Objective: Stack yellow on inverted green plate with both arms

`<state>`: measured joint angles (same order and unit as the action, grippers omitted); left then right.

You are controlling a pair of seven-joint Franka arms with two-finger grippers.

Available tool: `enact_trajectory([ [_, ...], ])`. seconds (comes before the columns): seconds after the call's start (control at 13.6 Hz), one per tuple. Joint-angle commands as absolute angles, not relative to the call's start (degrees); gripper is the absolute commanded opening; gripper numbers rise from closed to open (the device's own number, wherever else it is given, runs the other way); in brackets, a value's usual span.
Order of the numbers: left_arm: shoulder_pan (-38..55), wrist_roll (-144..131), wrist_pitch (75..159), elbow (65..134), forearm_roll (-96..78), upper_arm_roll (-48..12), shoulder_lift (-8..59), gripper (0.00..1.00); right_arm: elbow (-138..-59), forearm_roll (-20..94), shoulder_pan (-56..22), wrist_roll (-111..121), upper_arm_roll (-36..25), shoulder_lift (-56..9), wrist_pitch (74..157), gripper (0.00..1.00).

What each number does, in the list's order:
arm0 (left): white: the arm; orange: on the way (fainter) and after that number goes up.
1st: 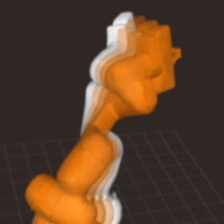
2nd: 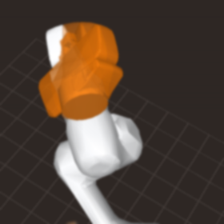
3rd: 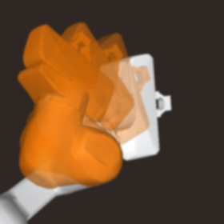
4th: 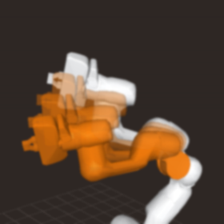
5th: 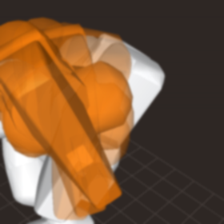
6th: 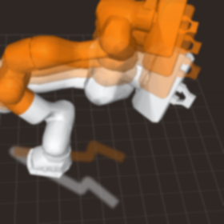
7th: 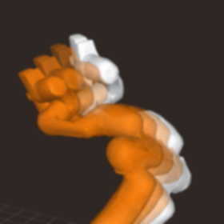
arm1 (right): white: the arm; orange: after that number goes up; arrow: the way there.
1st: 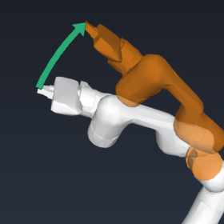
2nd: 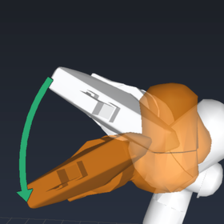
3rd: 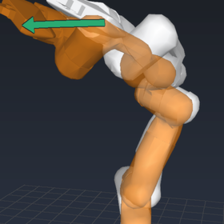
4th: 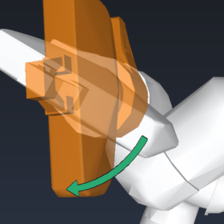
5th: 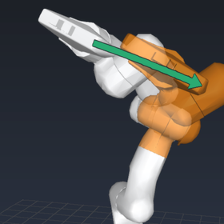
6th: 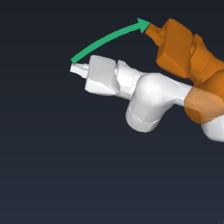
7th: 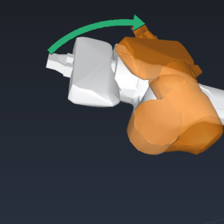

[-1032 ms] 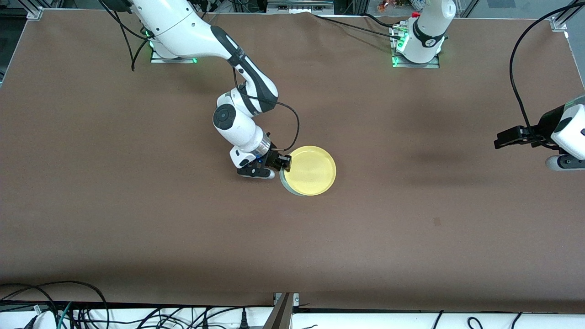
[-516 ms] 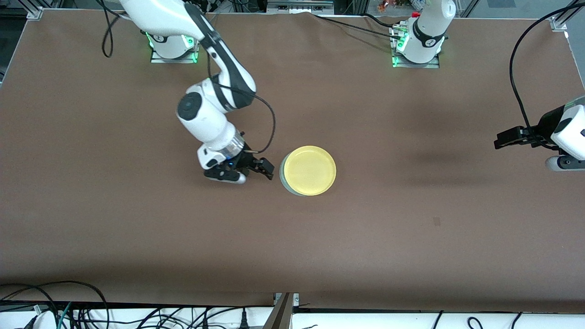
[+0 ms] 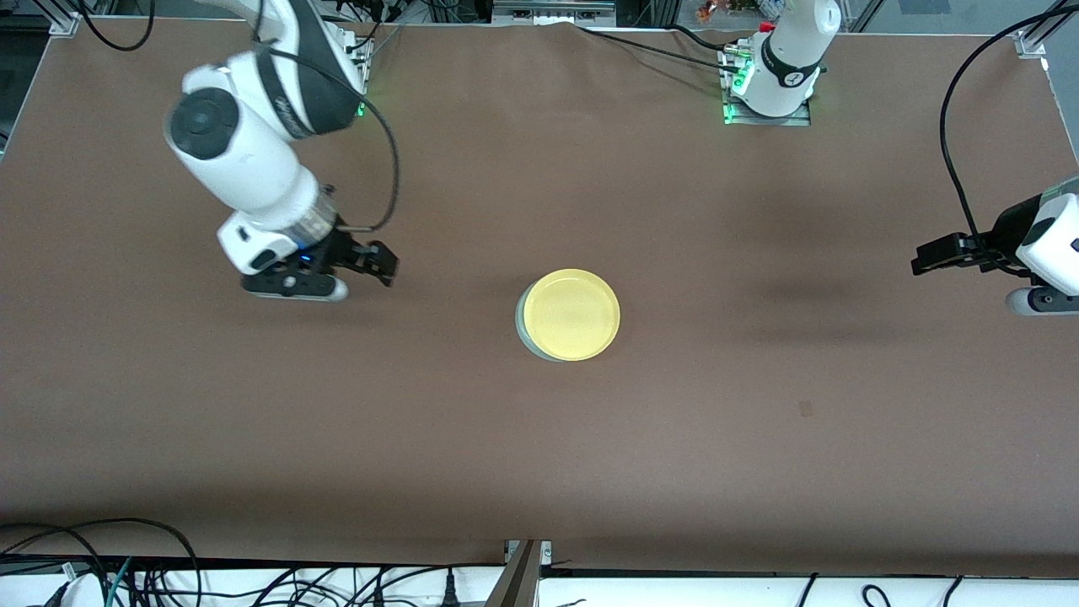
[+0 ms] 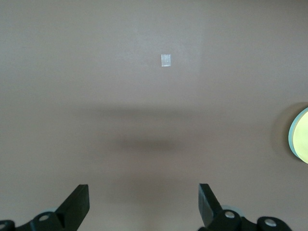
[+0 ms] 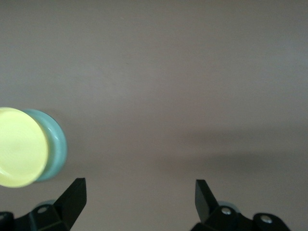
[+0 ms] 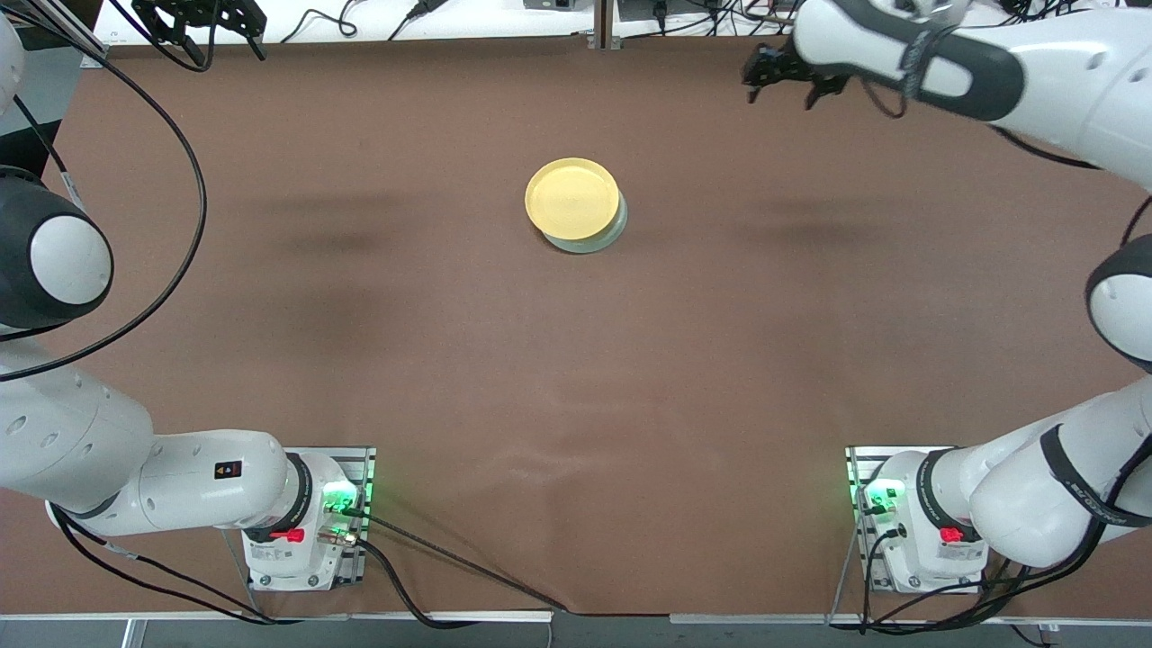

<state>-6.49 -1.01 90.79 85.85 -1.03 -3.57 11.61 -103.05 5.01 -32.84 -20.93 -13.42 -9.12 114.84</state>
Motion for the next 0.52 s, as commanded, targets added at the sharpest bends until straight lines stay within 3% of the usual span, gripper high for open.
enact_trajectory([
  [0.0,-6.24,-1.23,90.26,84.73,-1.41,-3.43,11.87,1.00,-100.65,3.69,-25.81,-13.03,-14.08,-6.07,103.49,1.00],
  [0.29,-6.06,-1.41,90.26,84.73,-1.49,-3.34,11.87,1.00,-98.53,2.99,-10.14,2.61,-8.63,-0.98,99.14,1.00],
  [0.44,-6.33,-1.41,90.26,84.73,-1.49,-3.43,11.87,1.00,-98.53,0.63,-2.41,4.13,-1.80,1.83,99.14,1.00],
])
